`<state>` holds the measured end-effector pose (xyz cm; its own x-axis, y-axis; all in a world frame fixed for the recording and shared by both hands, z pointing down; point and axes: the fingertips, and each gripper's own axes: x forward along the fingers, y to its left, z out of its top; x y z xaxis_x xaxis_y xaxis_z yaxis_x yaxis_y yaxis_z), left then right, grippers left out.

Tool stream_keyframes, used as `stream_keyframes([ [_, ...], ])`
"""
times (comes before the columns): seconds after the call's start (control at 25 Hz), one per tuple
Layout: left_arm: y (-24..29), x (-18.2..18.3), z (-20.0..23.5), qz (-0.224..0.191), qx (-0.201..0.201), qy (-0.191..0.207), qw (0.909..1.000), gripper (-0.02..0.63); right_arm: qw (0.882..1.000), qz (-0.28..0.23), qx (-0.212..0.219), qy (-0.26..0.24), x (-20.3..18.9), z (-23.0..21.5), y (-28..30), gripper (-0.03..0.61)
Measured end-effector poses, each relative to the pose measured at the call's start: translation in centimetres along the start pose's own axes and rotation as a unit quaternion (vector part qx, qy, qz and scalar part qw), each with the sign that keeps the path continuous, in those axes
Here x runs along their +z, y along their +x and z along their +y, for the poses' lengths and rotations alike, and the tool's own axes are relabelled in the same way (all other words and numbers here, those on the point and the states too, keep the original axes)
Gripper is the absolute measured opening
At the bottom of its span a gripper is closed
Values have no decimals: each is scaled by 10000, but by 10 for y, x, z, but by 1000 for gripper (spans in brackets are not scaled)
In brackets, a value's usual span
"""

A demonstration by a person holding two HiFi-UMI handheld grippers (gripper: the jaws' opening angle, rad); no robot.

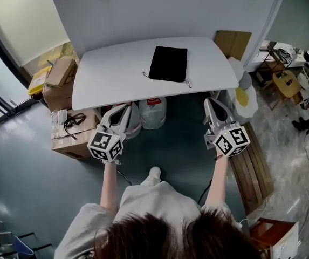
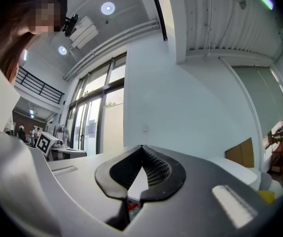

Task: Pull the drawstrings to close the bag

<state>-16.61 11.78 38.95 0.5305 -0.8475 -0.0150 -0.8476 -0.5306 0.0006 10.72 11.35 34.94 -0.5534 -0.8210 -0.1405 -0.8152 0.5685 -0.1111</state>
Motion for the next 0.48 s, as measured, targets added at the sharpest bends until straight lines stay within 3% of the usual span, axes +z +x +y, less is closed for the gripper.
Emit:
stream_keyframes([
  [0.48, 66, -10, 45, 75, -186, -26, 9998, -9, 9999, 114, 10, 43, -17, -30, 64, 14],
])
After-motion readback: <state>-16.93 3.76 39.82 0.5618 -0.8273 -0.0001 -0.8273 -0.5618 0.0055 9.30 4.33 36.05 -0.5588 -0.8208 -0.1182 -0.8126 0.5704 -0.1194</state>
